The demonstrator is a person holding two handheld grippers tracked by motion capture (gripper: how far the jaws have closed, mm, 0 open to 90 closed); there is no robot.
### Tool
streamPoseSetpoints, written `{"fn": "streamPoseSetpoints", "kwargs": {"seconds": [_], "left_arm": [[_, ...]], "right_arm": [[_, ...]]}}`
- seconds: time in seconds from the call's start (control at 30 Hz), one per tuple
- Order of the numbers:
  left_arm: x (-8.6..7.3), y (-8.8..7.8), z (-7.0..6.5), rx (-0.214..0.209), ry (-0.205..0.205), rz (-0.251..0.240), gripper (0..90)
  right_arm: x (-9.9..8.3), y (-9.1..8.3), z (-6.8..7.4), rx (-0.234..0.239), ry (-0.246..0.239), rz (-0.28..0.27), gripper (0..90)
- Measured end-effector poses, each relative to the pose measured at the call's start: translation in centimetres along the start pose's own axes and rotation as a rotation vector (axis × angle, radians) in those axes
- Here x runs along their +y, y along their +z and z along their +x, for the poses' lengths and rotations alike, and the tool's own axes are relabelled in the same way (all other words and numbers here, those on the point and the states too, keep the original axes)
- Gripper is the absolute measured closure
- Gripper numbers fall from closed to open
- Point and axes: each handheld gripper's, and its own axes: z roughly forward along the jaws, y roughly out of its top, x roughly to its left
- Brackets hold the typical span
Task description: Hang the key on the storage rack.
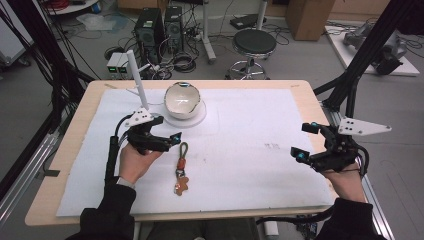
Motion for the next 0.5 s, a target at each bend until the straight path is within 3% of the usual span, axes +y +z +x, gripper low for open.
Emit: {"fn": "streamPoseSetpoints", "kwargs": {"seconds": [0.13, 0.3, 0.5], "left_arm": [[-0.5, 0.8, 1.0, 0.031, -0.048, 0.039, 6.3], [-0.8, 1.3, 1.4, 0.048, -0.044, 0.041, 6.1], [-1.7, 3.2, 1.7, 0.072, -0.044, 0.108, 6.1]], "right_arm": [[0.0, 0.5, 0.1, 0.007, -0.004, 0.014, 0.8], [0.0, 0.8, 0.2, 0.005, 0.014, 0.020, 0.8], [-0.1, 1.0, 0.2, 0.009, 0.023, 0.019, 0.8]]}}
